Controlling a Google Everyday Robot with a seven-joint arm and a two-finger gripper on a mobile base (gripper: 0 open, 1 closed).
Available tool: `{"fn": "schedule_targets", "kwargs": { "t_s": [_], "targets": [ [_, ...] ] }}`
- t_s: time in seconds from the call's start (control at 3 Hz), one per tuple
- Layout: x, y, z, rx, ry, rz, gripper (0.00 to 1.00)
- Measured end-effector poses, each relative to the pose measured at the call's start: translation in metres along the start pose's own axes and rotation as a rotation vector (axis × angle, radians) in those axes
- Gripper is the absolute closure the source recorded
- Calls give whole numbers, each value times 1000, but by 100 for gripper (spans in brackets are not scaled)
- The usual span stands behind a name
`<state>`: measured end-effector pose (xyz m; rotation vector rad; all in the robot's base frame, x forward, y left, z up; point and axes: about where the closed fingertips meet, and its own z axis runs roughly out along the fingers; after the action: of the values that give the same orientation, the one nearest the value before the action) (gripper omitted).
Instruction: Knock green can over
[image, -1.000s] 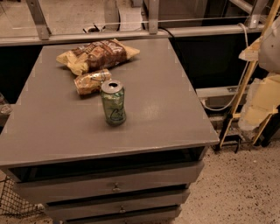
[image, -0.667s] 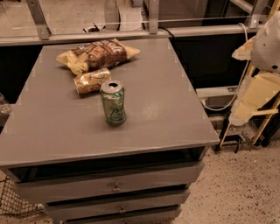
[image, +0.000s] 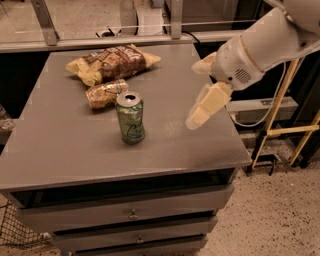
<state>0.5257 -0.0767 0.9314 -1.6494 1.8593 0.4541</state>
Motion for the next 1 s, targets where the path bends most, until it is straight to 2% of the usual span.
{"fn": "schedule_targets", "kwargs": {
  "t_s": [0.33, 0.67, 1.0],
  "targets": [
    [-44, 9, 39, -90, -165, -37, 0],
    [-74, 21, 65, -143, -228, -81, 0],
    [-88, 31, 87, -174, -228, -113, 0]
  ]
}}
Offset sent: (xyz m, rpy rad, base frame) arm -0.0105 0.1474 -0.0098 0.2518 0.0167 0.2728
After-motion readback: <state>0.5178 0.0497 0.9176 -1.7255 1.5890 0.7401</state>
